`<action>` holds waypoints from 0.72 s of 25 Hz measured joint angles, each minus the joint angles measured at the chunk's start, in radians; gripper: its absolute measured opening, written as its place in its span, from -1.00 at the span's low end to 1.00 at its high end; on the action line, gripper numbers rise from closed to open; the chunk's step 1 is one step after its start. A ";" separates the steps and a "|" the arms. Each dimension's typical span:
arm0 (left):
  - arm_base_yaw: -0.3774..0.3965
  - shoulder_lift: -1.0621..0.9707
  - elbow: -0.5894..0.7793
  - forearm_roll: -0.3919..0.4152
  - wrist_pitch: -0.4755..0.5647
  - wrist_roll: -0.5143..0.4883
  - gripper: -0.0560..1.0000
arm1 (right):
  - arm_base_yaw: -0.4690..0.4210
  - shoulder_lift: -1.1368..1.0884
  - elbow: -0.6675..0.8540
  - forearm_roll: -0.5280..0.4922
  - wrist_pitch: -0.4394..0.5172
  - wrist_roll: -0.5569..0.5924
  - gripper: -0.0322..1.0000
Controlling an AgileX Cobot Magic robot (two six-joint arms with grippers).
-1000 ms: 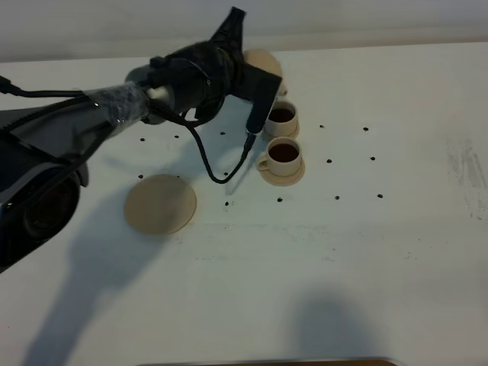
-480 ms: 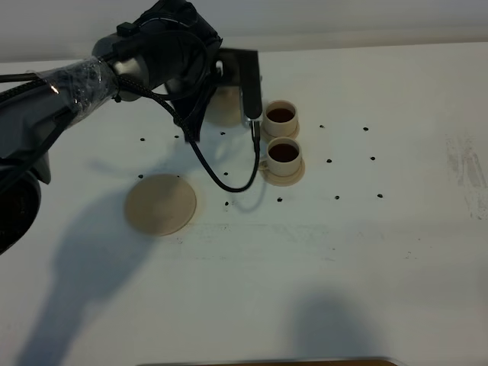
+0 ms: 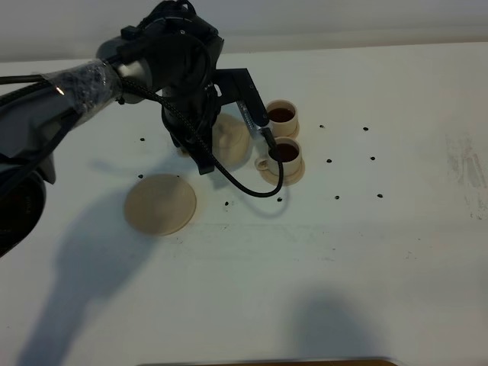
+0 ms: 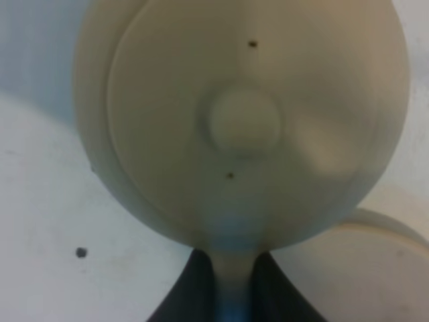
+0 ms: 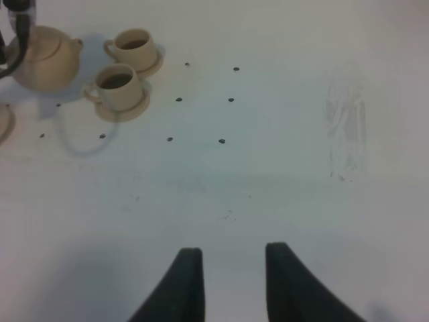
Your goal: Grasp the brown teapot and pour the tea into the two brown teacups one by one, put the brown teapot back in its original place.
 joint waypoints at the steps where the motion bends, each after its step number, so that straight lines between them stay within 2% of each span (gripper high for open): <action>1: 0.000 0.004 0.000 -0.001 0.004 -0.010 -0.58 | 0.000 0.000 0.000 0.000 0.000 0.000 -0.51; 9: 0.001 -0.087 0.000 -0.040 0.113 -0.059 -0.58 | 0.000 0.000 0.000 0.000 0.000 0.000 -0.51; 11: 0.007 -0.138 0.000 -0.051 0.156 -0.096 -0.58 | 0.000 0.000 0.000 0.000 0.000 0.000 -0.51; 14: 0.017 -0.194 0.003 -0.051 0.159 -0.178 -0.58 | 0.000 0.000 0.000 0.000 0.000 0.000 -0.51; 18: 0.022 -0.280 0.095 -0.050 0.159 -0.281 -0.58 | 0.000 0.000 0.000 0.001 0.000 0.000 -0.51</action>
